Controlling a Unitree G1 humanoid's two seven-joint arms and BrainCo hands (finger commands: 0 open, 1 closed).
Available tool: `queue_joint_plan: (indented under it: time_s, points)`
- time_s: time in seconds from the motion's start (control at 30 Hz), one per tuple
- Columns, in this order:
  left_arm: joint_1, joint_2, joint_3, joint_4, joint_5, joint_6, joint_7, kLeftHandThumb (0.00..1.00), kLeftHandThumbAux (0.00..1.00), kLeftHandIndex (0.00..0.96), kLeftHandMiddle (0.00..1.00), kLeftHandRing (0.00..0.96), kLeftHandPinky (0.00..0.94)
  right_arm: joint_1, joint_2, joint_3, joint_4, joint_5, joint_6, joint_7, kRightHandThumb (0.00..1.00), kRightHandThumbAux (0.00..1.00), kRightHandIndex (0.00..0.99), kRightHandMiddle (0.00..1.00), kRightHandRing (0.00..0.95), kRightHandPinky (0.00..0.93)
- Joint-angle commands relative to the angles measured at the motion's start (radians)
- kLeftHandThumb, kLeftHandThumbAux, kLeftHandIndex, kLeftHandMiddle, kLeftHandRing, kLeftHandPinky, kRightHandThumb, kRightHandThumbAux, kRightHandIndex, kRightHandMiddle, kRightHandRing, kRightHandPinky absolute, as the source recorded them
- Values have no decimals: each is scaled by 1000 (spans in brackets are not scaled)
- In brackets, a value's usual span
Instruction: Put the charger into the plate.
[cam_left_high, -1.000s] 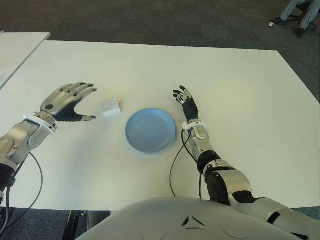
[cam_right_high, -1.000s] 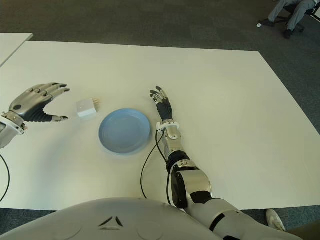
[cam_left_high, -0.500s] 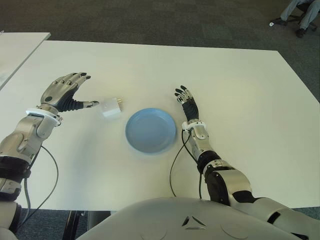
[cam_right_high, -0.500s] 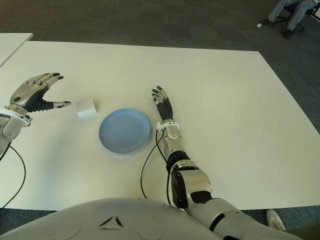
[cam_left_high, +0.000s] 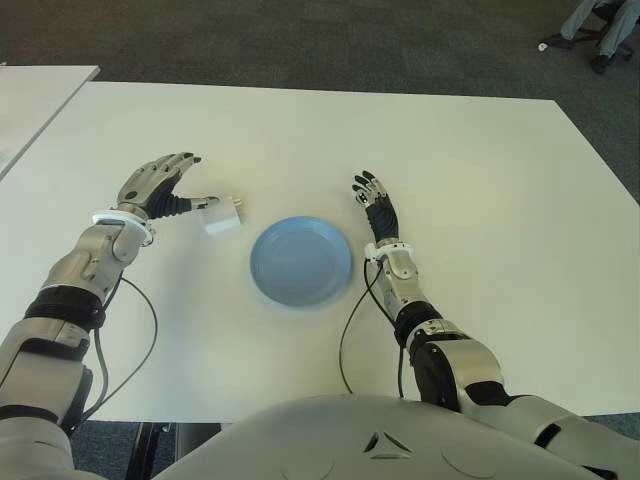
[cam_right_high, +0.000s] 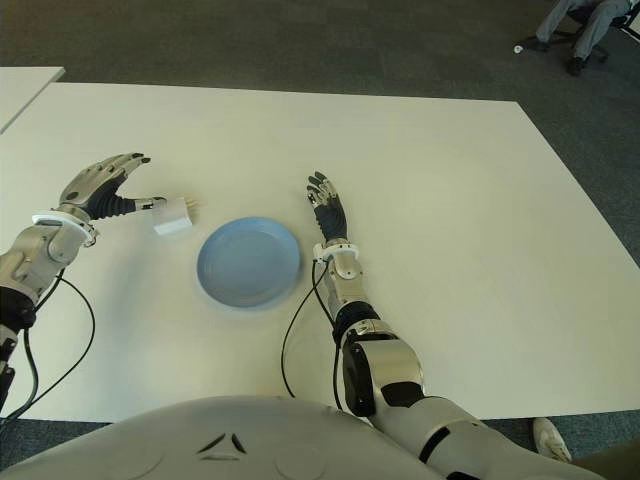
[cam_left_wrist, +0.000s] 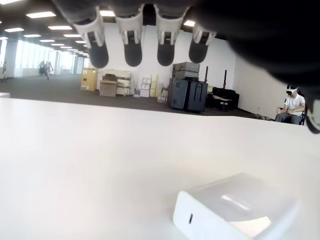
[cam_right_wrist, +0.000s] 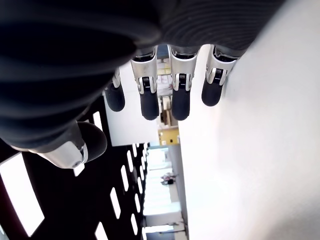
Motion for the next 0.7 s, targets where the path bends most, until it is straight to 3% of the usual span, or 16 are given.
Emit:
queue_joint_plan:
  time_s: [0.03,0.37,0.7]
  points:
    - [-14,-28,-27,36,11,19,-31,273,259,0,0,0,8,26,15,-5,29,3,47,-12,0,490,95,132,105,78]
    - [-36,-63,-71,84,30,71,-47,250,235,0,0,0,0,29,19,-4,19,0,60,-47,0,497,50,46,32,34]
    - [-40,-78,-122,75,45,131,-151,233,199,0,0,0,0,31,32,-13,13,14,60,-80,0,490,24,18,10,51]
